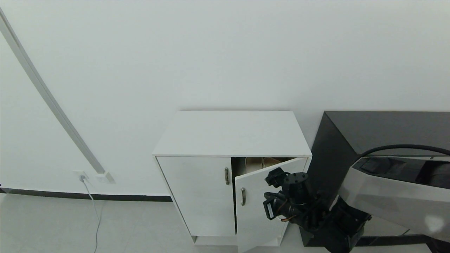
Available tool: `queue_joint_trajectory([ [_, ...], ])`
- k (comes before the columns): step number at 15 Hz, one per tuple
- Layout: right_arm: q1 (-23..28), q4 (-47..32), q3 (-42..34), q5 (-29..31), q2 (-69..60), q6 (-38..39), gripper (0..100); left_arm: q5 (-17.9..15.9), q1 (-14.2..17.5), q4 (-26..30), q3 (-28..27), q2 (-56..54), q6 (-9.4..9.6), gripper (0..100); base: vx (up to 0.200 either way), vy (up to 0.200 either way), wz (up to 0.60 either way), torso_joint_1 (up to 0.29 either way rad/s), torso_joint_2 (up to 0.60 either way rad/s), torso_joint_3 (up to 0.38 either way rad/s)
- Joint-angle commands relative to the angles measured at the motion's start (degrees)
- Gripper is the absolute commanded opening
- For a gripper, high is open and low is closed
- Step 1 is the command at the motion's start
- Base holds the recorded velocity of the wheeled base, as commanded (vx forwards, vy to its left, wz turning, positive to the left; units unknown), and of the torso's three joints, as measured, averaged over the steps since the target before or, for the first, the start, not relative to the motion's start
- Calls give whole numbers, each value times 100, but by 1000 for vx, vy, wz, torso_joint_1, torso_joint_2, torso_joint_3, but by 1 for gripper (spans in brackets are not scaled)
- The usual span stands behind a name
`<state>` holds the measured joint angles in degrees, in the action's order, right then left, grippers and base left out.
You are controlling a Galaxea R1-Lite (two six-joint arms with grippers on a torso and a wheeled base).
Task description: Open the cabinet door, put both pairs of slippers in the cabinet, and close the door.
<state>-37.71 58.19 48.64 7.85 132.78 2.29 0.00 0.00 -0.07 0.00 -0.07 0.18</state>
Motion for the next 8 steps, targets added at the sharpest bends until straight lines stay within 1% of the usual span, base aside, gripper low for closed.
queue_joint_trajectory([
  [1,123,-27,304,-3,292,-1,0,0,0,7,0,7,-1,0,0,0,0,0,0,0],
  [8,299,-88,814,6,618,-9,0,0,0,-1,0,7,-1,0,0,0,0,0,0,0],
])
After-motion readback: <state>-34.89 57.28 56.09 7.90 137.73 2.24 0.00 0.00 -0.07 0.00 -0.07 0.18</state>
